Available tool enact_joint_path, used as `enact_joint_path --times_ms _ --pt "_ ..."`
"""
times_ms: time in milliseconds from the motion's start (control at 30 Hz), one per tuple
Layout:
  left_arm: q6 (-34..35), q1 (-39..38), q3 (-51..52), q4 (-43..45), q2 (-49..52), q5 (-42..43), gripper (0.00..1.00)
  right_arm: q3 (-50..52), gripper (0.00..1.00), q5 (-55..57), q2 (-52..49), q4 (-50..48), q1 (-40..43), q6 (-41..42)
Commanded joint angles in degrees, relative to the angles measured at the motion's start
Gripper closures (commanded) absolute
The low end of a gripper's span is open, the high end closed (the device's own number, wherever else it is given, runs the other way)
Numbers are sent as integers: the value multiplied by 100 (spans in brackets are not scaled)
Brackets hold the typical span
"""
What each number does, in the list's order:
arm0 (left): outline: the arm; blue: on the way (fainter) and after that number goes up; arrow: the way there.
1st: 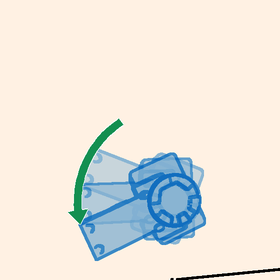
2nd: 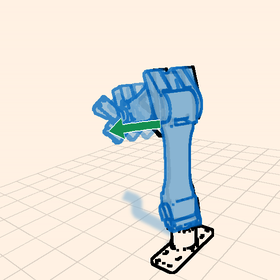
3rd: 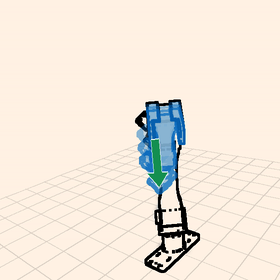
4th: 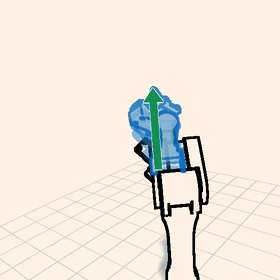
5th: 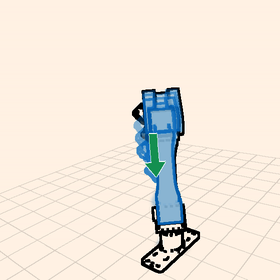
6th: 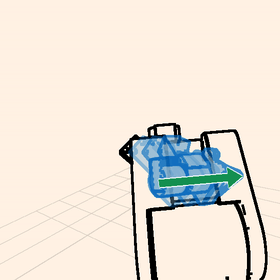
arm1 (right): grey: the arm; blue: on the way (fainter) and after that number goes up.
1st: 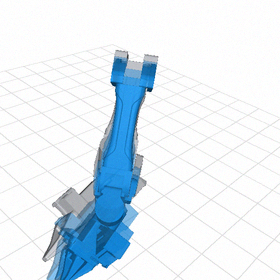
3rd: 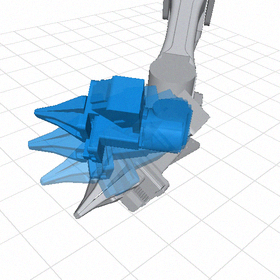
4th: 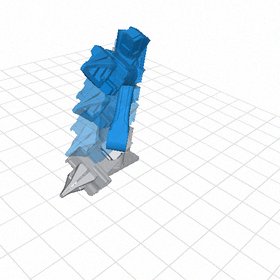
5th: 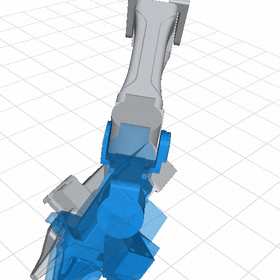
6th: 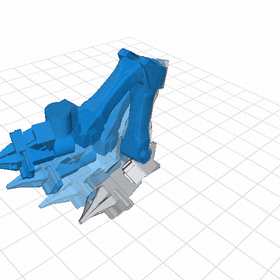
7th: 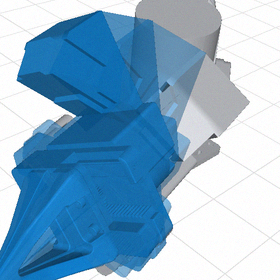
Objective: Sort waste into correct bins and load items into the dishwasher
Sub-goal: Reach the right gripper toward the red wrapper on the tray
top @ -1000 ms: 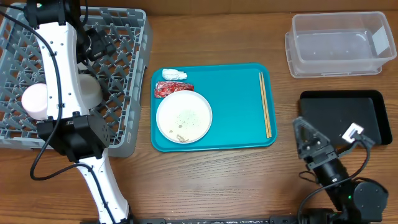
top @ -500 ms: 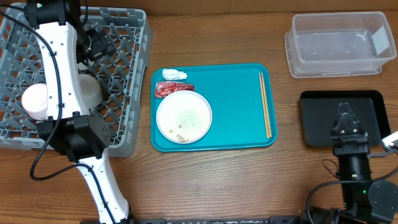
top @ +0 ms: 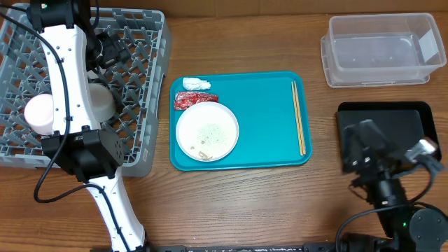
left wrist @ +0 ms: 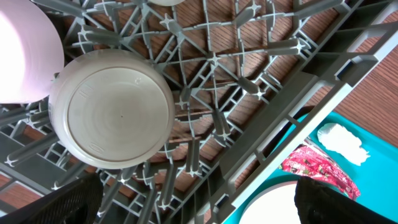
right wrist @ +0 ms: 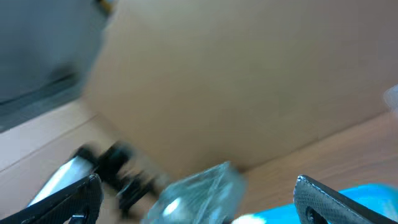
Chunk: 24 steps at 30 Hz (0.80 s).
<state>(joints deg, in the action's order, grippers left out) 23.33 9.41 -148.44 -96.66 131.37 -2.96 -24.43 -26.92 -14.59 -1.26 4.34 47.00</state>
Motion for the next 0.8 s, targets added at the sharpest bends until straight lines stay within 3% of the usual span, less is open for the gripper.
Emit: enact_joint_path --times_ms 0,200,367,433,567,633,767 --pt "-129 -9 -81 -15 -72 46 0 -160 0 -791 -9 -76 -750 140" --pt "-129 -4 -81 -15 -72 46 0 -260 1 -1049 -358 -4 -1456 -39" --pt "-129 -9 -81 -15 -72 46 0 -1134 1 -1108 -1585 240 -1488 -774" --pt "-129 -9 -81 -15 -72 46 0 -1821 1 -1287 -2389 876 -1491 -1226" --pt "-129 -9 -81 -15 -72 46 0 -3604 1 -1364 -4179 3099 -1641 -2935" --pt "-129 -9 -81 -15 -72 46 0 -4658 1 -811 -5101 4360 -1947 -3740" --pt "-129 -9 -81 -15 -72 46 0 -6454 1 1303 -6640 5901 -2839 -4245"
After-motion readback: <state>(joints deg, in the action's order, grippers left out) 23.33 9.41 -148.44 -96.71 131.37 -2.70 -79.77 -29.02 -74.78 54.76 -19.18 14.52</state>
